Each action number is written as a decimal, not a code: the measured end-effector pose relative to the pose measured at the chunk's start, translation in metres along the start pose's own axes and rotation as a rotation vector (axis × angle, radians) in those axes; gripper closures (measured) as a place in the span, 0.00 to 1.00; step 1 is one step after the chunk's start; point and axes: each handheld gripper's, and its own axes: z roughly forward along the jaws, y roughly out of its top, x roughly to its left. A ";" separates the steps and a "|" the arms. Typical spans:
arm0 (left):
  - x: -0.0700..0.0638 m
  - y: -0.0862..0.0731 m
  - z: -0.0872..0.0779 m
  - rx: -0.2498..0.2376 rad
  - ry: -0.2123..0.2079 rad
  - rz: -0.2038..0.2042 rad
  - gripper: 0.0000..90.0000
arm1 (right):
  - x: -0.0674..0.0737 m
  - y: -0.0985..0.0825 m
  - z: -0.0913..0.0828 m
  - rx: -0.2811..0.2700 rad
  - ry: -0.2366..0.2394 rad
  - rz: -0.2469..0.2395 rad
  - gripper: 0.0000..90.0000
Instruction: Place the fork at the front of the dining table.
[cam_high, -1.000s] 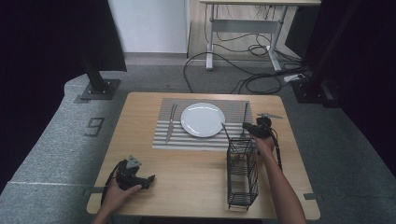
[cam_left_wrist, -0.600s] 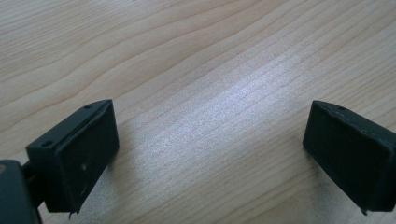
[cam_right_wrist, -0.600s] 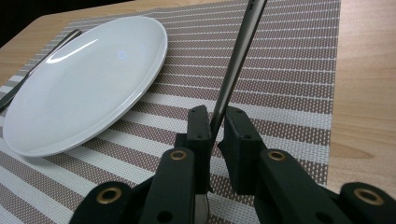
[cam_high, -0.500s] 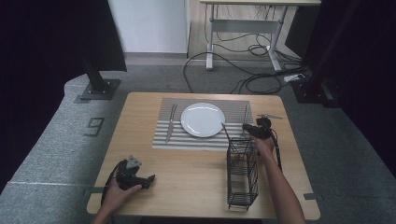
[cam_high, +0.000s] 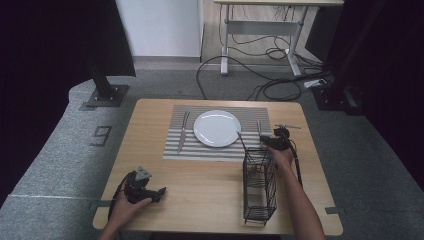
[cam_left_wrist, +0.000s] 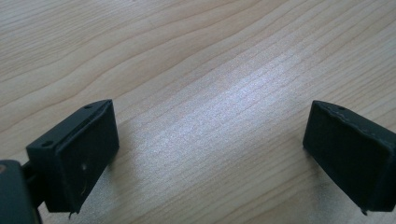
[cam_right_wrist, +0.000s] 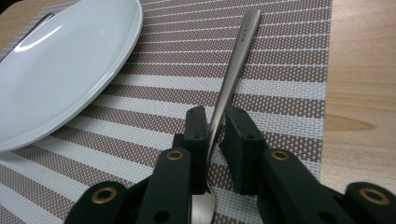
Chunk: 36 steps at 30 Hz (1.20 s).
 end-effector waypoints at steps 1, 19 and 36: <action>0.000 0.000 0.000 0.000 0.000 0.000 0.03 | 0.000 0.001 -0.001 -0.002 -0.001 -0.004 0.84; 0.000 0.000 0.000 -0.004 -0.001 0.003 0.04 | 0.005 -0.027 -0.066 0.007 0.097 -0.207 0.66; 0.000 0.000 0.000 -0.004 -0.003 0.002 0.05 | 0.014 -0.038 -0.047 0.032 0.080 -0.255 0.71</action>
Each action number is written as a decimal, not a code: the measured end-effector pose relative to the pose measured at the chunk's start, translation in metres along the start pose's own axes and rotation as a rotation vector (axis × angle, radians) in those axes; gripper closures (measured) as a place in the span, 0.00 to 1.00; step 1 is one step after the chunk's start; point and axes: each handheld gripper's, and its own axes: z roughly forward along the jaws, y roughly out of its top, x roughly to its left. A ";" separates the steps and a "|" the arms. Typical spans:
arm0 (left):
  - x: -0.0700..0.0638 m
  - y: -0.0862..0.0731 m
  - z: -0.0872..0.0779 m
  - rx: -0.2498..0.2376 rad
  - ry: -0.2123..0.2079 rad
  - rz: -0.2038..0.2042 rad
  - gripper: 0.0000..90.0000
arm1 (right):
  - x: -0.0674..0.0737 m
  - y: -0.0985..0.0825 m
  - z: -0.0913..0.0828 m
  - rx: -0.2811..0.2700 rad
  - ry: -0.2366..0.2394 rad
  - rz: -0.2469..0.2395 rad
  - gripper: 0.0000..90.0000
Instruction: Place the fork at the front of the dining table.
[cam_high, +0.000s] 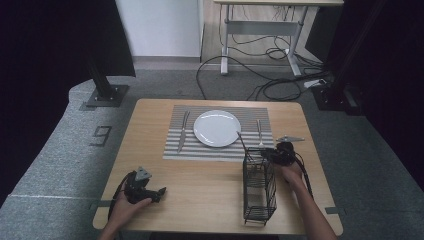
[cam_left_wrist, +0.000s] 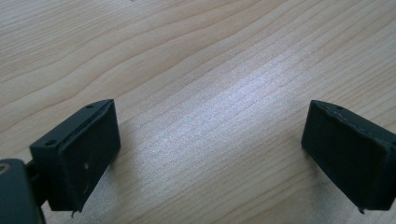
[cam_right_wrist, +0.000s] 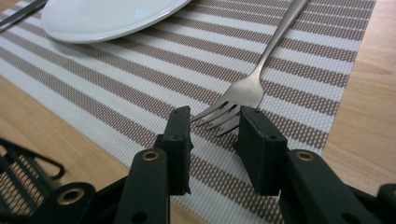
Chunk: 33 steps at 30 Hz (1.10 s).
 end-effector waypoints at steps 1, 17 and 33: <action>0.000 0.000 0.000 0.000 0.000 0.000 0.05 | -0.001 0.000 0.001 -0.005 -0.002 0.004 0.72; 0.000 0.000 0.000 0.002 0.000 -0.001 0.04 | 0.000 0.011 0.018 -0.025 -0.010 0.026 0.70; -0.001 0.000 0.000 0.001 0.006 -0.006 0.04 | 0.010 0.008 -0.030 -0.158 -0.012 0.091 0.52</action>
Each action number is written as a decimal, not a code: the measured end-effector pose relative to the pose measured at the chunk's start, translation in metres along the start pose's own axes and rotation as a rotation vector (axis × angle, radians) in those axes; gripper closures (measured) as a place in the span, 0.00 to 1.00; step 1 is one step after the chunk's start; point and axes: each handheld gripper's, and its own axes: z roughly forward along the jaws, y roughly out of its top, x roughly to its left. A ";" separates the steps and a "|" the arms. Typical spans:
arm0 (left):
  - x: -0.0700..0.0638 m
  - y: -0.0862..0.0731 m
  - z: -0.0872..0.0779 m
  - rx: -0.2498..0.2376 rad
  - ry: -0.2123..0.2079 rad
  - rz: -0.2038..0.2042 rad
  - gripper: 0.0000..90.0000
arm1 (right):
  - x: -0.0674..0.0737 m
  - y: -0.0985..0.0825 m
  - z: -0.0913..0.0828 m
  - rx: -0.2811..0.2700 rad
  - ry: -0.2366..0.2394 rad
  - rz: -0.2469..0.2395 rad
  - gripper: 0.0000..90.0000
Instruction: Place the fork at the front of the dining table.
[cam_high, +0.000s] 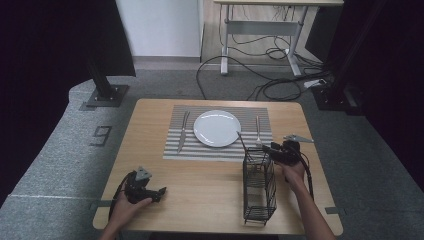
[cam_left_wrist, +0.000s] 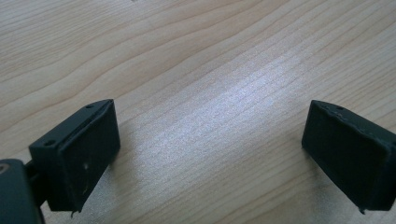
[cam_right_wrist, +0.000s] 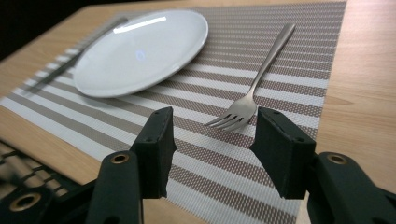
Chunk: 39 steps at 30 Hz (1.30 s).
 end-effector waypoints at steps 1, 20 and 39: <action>0.000 0.000 0.000 0.000 0.000 0.000 0.04 | 0.000 -0.001 -0.004 -0.008 -0.005 0.002 0.52; 0.000 0.000 0.000 0.000 -0.003 0.003 0.04 | 0.003 -0.027 -0.068 -0.038 -0.063 0.020 0.47; -0.001 -0.001 -0.001 -0.003 0.001 0.001 0.06 | -0.003 -0.076 -0.092 0.025 -0.146 0.027 0.46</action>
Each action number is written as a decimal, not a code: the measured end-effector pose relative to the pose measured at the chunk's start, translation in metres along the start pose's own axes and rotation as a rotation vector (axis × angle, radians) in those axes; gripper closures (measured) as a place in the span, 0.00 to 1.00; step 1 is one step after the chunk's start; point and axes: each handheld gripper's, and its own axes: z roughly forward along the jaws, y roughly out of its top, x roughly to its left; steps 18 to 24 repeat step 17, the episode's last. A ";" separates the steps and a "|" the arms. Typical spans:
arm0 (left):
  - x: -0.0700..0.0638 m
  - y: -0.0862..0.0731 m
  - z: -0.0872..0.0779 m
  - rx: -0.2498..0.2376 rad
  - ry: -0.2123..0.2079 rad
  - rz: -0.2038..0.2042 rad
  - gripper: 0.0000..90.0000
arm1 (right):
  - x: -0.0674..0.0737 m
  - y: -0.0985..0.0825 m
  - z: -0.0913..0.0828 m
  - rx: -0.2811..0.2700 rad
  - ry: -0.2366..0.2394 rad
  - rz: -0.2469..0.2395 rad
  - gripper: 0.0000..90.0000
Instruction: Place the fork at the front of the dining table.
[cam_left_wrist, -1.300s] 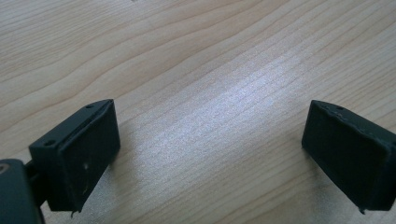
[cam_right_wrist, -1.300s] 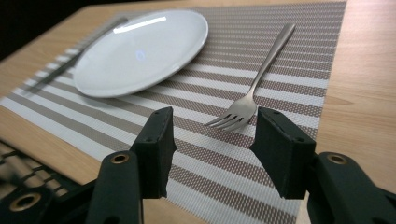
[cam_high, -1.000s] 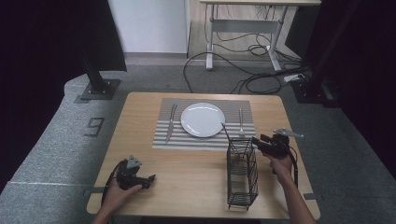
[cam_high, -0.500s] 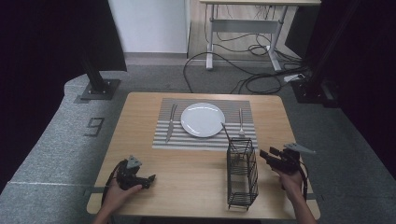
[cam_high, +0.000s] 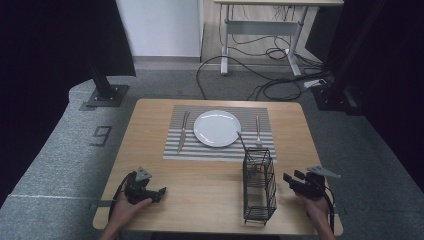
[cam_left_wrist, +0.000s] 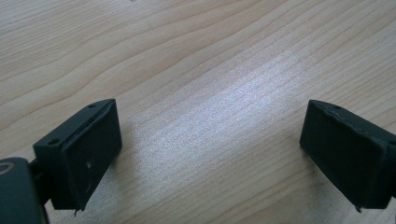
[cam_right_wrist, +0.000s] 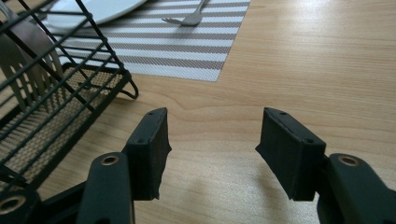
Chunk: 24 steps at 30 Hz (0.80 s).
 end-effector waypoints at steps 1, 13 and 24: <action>0.000 0.000 0.000 0.000 0.000 0.000 0.06 | 0.000 -0.001 0.001 0.004 -0.004 -0.004 0.46; 0.000 0.000 0.000 0.000 0.000 0.000 0.06 | 0.001 -0.005 0.012 0.069 -0.034 -0.061 0.44; 0.000 0.000 0.000 0.000 0.000 0.000 0.06 | 0.002 -0.005 0.013 0.074 -0.040 -0.072 0.43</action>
